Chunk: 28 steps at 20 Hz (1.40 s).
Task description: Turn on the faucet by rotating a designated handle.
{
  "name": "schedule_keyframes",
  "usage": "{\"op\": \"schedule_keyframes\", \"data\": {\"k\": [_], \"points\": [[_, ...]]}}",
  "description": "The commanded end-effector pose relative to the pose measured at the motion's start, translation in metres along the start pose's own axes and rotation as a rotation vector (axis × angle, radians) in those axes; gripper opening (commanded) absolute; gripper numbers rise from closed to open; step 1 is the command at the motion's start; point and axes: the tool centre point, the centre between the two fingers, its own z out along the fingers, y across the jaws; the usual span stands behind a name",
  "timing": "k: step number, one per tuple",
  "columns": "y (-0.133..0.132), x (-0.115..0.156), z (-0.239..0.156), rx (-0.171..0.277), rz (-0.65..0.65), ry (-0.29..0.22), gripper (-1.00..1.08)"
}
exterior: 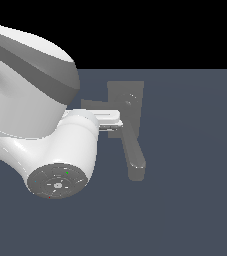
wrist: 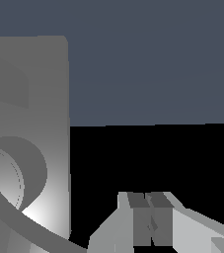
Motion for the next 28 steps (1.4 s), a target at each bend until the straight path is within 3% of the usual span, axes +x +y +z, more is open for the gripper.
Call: {"op": "schedule_keyframes", "data": {"k": [1, 4, 5, 24, 26, 28], "points": [[-0.001, -0.014, 0.0, 0.004, 0.0, -0.007, -1.0], [0.0, -0.021, 0.0, 0.004, 0.0, -0.007, -1.0], [0.001, -0.012, 0.0, 0.002, 0.0, 0.003, -1.0], [-0.023, -0.082, -0.001, 0.004, 0.0, -0.006, -1.0], [-0.021, -0.07, -0.001, 0.002, 0.0, 0.01, -1.0], [-0.027, -0.076, -0.001, 0.002, 0.0, 0.008, -1.0]]}}
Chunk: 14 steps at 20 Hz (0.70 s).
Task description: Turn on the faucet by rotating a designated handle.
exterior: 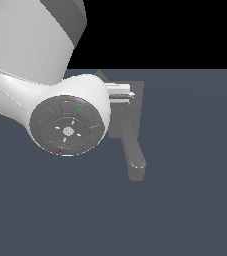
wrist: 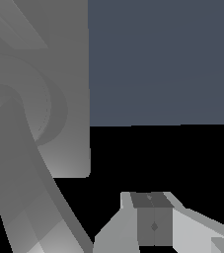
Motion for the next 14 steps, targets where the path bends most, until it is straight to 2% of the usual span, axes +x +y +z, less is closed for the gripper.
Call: {"op": "schedule_keyframes", "data": {"k": [1, 14], "points": [[-0.007, -0.007, 0.0, 0.002, 0.0, -0.004, -1.0], [-0.043, -0.046, 0.0, 0.003, 0.0, -0.015, -1.0]]}}
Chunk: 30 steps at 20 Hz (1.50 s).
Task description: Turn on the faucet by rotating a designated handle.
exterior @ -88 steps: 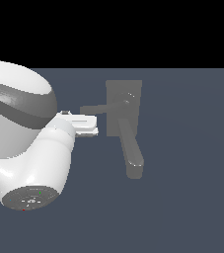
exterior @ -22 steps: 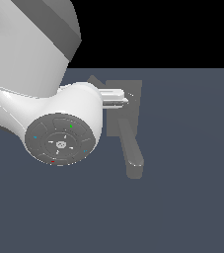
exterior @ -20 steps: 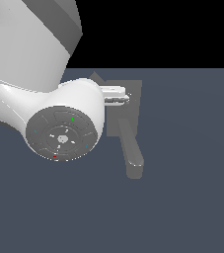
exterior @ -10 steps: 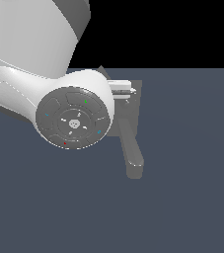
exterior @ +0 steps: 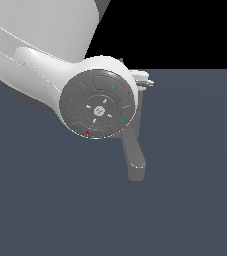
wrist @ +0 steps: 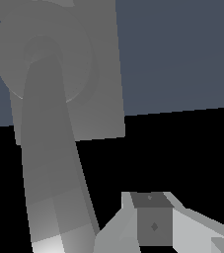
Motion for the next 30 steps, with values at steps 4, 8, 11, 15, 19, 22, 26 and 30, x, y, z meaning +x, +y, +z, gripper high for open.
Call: {"op": "schedule_keyframes", "data": {"k": [4, 8, 11, 15, 19, 22, 26, 30], "points": [[-0.009, -0.015, 0.004, -0.033, -0.065, 0.052, -1.0], [-0.018, -0.013, 0.002, -0.023, -0.003, -0.001, -1.0], [-0.027, -0.016, 0.003, -0.024, -0.012, 0.007, -1.0], [-0.04, -0.02, 0.004, -0.026, -0.025, 0.018, -1.0], [-0.052, -0.025, 0.005, -0.028, -0.038, 0.029, -1.0], [-0.061, -0.028, 0.005, -0.03, -0.048, 0.038, -1.0], [-0.073, -0.033, 0.007, -0.032, -0.06, 0.048, -1.0], [-0.083, -0.038, -0.004, -0.002, 0.017, -0.06, -1.0]]}}
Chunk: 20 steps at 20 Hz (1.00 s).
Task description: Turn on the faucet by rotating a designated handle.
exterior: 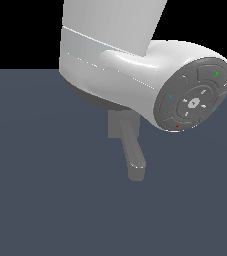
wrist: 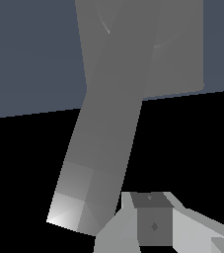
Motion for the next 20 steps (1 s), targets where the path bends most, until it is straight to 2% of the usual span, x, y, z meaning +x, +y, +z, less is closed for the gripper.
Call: {"op": "schedule_keyframes", "data": {"k": [1, 20], "points": [[0.001, 0.006, 0.001, -0.027, -0.015, 0.043, -1.0], [-0.052, 0.024, 0.012, -0.057, -0.089, 0.144, -1.0]]}}
